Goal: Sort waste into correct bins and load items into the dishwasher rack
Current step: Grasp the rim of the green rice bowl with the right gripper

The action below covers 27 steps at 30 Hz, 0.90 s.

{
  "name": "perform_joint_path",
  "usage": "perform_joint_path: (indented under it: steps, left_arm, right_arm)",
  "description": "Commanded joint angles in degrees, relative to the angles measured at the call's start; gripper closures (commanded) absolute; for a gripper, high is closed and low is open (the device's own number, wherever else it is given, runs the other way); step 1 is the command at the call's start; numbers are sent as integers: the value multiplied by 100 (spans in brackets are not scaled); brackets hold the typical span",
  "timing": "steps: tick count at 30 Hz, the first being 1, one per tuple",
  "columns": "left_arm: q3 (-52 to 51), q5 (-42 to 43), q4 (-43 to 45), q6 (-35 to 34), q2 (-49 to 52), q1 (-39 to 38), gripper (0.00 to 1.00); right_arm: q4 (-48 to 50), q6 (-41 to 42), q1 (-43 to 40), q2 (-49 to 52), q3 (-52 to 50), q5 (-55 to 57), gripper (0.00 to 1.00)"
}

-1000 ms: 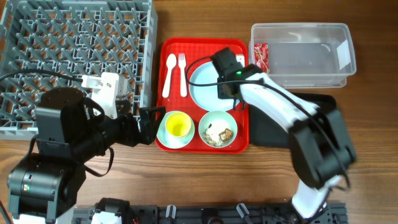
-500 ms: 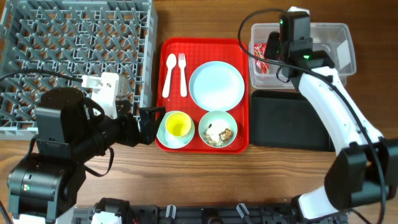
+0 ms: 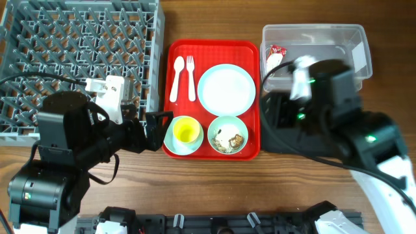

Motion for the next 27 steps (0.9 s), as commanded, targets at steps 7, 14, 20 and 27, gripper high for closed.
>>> perform_joint_path:
  steps: [7, 14, 20, 27]
  left_arm:
    - [90, 68, 17, -33, -31, -24, 0]
    - [90, 66, 17, -33, -31, -24, 0]
    - [90, 66, 17, -33, -31, -24, 0]
    - [90, 66, 17, -33, -31, -24, 0]
  right_arm:
    - [1056, 885, 1799, 1362, -1025, -164, 61]
    - [2039, 1139, 2063, 2968, -1045, 944, 76]
    - [2406, 1172, 2065, 3499, -1047, 903, 76]
    - [2365, 1349, 2055, 3574, -1248, 1484, 78]
